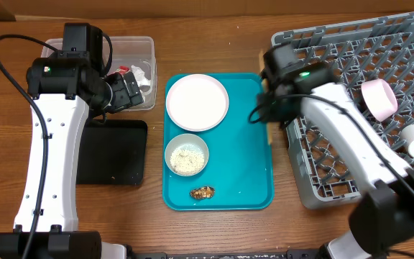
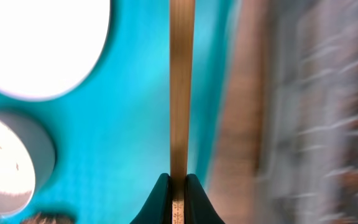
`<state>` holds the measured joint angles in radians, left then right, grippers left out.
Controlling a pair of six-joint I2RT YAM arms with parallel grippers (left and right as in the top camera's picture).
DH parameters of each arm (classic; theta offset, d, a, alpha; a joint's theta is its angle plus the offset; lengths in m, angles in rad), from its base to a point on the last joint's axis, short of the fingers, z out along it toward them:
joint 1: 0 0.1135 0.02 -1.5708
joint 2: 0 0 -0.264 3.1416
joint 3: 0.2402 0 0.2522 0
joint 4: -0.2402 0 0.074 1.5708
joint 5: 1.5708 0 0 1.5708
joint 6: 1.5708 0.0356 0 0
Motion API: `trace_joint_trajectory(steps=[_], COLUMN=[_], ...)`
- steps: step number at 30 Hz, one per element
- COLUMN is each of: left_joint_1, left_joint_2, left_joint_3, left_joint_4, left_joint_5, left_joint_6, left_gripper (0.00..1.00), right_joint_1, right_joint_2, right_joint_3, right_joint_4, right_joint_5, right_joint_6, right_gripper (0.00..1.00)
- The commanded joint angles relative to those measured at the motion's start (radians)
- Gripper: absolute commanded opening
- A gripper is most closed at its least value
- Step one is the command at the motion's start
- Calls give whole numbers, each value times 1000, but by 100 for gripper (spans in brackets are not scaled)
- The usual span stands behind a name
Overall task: Sort waste into correct bins and load items into the dishwasher
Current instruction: 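Carry the second chopstick into the rack beside the first and release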
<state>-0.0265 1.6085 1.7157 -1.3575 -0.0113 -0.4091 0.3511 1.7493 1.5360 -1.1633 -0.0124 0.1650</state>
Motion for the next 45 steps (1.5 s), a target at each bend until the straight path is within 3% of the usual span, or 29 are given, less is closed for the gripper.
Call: trace_joint_trajectory(steps=[1, 7, 11, 22, 23, 24, 26, 45], left_joint_1=[-14, -14, -14, -14, -14, -14, -14, -14], left_joint_2=[2, 2, 2, 2, 2, 2, 2, 2], left_joint_3=[13, 13, 13, 13, 13, 13, 13, 13], left_joint_4=[1, 2, 6, 8, 8, 8, 7, 5], left_joint_5=[4, 4, 5, 5, 5, 5, 5, 4], left_joint_6=[13, 13, 13, 13, 13, 13, 13, 13], left_gripper=[100, 100, 100, 100, 100, 100, 100, 100], right_joint_1=[-74, -207, -249, -235, -235, -235, -234, -235], right_joint_2=[-50, -22, 18, 62, 62, 62, 61, 61], right_joint_3=[35, 34, 34, -116, -117, -117, -116, -116], right_joint_4=[-6, -80, -126, -77, -77, -75, -72, -69], right_joint_5=[157, 164, 14, -20, -20, -20, -20, -173], right_joint_6=[-153, -295, -358, -351, -348, -348, -348, -349], right_gripper=[4, 4, 4, 4, 9, 21, 28, 37])
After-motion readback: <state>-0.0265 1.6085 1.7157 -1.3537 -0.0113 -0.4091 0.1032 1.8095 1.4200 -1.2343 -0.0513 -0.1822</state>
